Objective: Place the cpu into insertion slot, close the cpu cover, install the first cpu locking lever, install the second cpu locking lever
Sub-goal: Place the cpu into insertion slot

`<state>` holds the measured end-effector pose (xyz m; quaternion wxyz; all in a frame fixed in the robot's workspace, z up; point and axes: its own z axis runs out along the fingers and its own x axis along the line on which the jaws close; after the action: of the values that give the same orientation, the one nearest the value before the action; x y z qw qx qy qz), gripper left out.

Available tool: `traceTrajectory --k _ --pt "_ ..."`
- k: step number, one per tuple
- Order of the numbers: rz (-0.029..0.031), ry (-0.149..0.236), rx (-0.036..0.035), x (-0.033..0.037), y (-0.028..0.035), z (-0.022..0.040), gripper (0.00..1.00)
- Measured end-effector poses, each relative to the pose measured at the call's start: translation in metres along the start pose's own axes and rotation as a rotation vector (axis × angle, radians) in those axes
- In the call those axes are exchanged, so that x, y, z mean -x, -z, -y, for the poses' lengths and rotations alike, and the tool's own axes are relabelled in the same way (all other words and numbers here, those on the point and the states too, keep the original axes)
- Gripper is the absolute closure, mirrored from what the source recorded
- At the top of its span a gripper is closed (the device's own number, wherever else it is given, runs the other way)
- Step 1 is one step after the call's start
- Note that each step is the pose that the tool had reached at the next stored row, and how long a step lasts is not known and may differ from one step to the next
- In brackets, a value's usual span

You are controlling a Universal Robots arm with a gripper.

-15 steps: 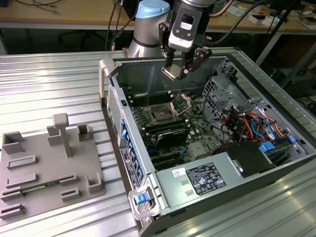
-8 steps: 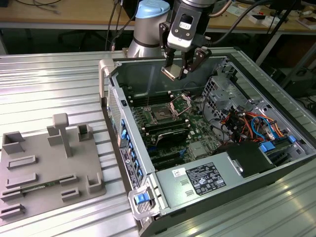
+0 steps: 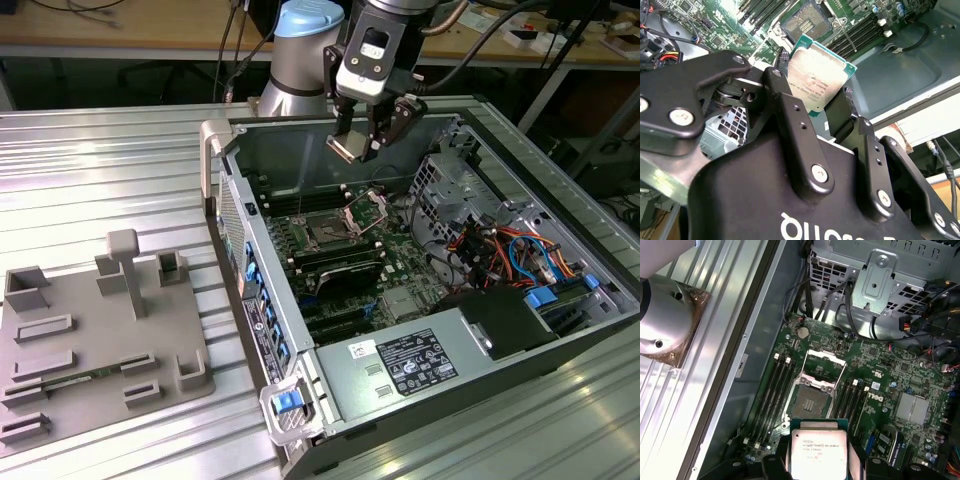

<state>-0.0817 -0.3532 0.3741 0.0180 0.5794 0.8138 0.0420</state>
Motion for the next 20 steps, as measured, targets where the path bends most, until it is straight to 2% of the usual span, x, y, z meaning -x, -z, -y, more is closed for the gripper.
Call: traceTrajectory --k 20 --pt "0.0002 -0.003 0.0001 0.0000 0.0000 0.0000 0.45"
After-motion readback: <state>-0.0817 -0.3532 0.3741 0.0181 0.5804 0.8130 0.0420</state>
